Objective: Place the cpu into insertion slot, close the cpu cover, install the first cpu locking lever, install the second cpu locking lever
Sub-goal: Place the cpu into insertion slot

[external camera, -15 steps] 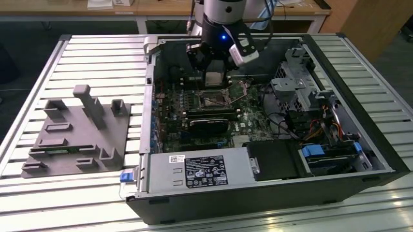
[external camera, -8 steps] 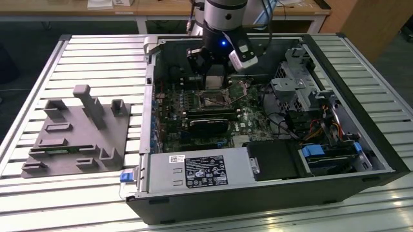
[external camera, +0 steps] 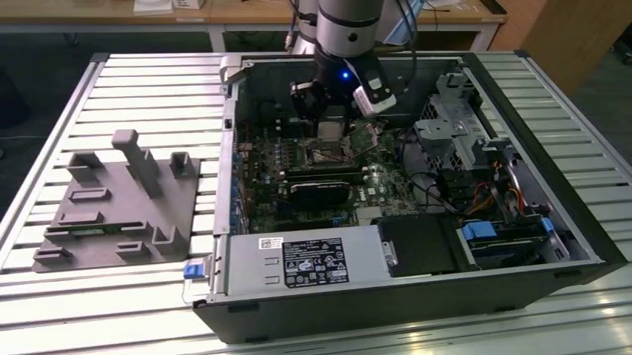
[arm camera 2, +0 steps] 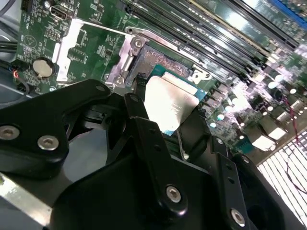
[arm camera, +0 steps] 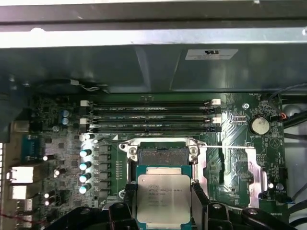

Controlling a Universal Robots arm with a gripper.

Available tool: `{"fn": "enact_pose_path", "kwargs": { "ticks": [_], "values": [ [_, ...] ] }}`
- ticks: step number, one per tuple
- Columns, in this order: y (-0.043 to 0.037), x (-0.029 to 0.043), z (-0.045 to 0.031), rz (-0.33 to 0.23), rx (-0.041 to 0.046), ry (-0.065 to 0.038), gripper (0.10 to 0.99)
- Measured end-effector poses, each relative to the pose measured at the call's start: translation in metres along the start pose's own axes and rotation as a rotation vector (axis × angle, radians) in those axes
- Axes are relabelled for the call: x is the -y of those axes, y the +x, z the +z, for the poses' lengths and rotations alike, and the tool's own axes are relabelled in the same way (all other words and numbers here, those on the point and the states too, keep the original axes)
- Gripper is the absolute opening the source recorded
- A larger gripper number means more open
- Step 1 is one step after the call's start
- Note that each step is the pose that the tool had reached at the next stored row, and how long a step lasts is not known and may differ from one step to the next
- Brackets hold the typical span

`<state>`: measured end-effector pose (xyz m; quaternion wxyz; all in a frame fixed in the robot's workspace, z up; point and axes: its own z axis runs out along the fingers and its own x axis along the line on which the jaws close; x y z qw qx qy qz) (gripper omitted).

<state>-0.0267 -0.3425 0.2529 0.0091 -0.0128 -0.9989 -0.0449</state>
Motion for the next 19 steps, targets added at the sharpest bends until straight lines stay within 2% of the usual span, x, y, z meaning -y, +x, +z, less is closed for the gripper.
{"fn": "enact_pose_path", "kwargs": {
  "ticks": [11, 19],
  "values": [
    [-0.0026, 0.0014, 0.0196, 0.000, 0.0000, 0.000, 0.537],
    [-0.0026, 0.0015, 0.0204, 0.012, 0.0011, 0.000, 0.537]
  ]
}}
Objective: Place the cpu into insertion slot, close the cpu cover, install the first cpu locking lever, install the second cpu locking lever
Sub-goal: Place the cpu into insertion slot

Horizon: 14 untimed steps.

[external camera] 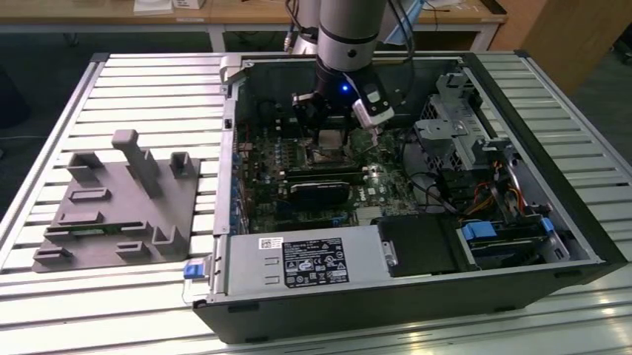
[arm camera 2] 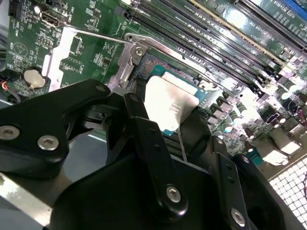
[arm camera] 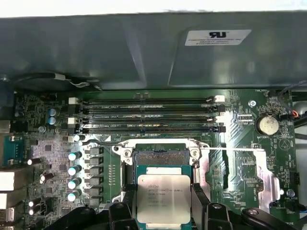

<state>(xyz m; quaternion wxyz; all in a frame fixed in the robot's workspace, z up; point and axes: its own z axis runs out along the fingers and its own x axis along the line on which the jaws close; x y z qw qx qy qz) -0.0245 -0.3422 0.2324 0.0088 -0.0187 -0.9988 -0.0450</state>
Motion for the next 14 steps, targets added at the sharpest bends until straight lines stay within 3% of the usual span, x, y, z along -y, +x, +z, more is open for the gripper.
{"fn": "enact_pose_path", "kwargs": {
  "ticks": [14],
  "values": [
    [0.0000, 0.0001, 0.0008, 0.206, 0.0185, -0.003, 0.537]
  ]
}}
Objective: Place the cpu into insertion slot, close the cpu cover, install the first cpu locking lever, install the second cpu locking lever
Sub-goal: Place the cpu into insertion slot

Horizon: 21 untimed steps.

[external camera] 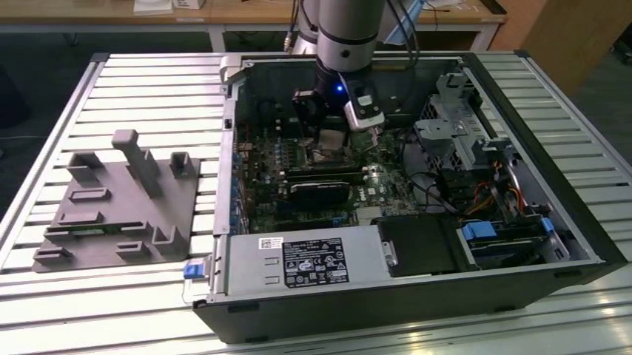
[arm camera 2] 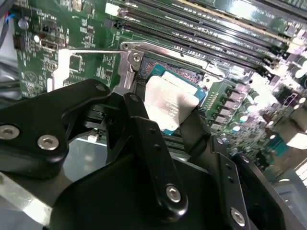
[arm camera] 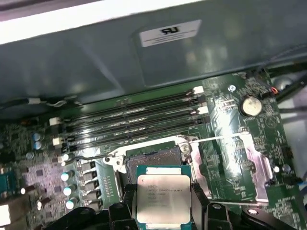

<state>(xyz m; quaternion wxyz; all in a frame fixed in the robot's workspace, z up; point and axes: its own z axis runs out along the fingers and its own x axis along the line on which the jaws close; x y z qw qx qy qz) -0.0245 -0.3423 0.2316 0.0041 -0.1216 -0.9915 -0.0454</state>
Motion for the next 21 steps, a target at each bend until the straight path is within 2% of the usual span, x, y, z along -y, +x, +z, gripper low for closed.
{"fn": "enact_pose_path", "kwargs": {
  "ticks": [21],
  "values": [
    [0.0000, 0.0000, 0.0006, 0.262, 0.0246, 0.000, 0.537]
  ]
}}
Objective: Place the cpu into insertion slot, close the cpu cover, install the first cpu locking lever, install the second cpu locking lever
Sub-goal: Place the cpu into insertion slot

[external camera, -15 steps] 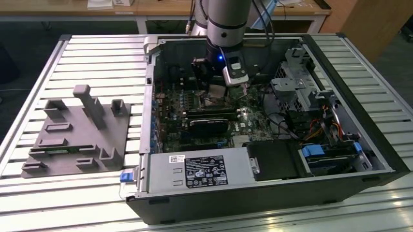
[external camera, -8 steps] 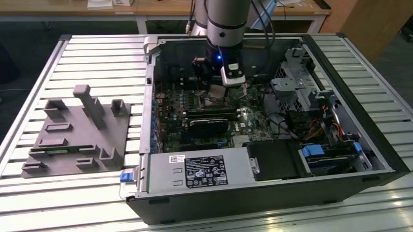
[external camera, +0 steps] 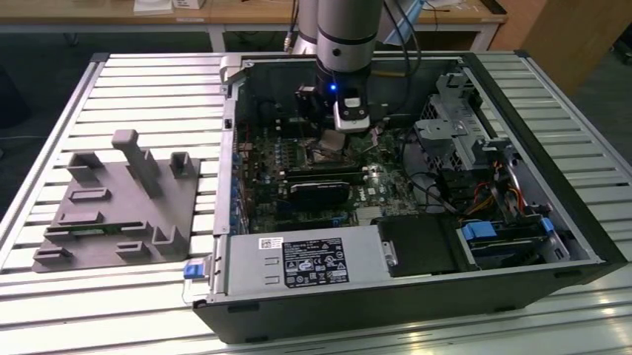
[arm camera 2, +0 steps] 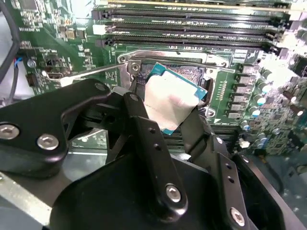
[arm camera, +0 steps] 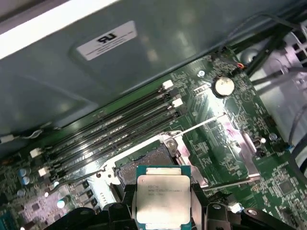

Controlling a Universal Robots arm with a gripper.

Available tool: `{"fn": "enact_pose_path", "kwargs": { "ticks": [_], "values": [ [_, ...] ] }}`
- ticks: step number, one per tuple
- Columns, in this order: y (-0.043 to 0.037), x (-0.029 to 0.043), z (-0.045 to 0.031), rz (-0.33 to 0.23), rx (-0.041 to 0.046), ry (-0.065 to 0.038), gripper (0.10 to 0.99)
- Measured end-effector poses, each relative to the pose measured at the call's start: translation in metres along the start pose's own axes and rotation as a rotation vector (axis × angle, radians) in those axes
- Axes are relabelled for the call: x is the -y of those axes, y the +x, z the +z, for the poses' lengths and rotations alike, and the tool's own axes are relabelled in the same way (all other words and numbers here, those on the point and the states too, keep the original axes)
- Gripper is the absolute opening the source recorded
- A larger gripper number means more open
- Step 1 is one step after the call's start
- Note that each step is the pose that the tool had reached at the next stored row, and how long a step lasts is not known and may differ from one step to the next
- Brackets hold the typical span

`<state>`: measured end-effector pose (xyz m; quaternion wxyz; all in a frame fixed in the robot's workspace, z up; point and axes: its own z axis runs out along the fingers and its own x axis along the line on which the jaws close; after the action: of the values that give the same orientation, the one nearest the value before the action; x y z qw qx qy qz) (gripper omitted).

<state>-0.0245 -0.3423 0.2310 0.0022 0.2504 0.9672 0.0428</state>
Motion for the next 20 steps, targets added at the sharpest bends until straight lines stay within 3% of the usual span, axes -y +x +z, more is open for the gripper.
{"fn": "enact_pose_path", "kwargs": {
  "ticks": [20],
  "values": [
    [0.0000, 0.0001, 0.0006, 0.229, 0.0200, -0.003, 0.537]
  ]
}}
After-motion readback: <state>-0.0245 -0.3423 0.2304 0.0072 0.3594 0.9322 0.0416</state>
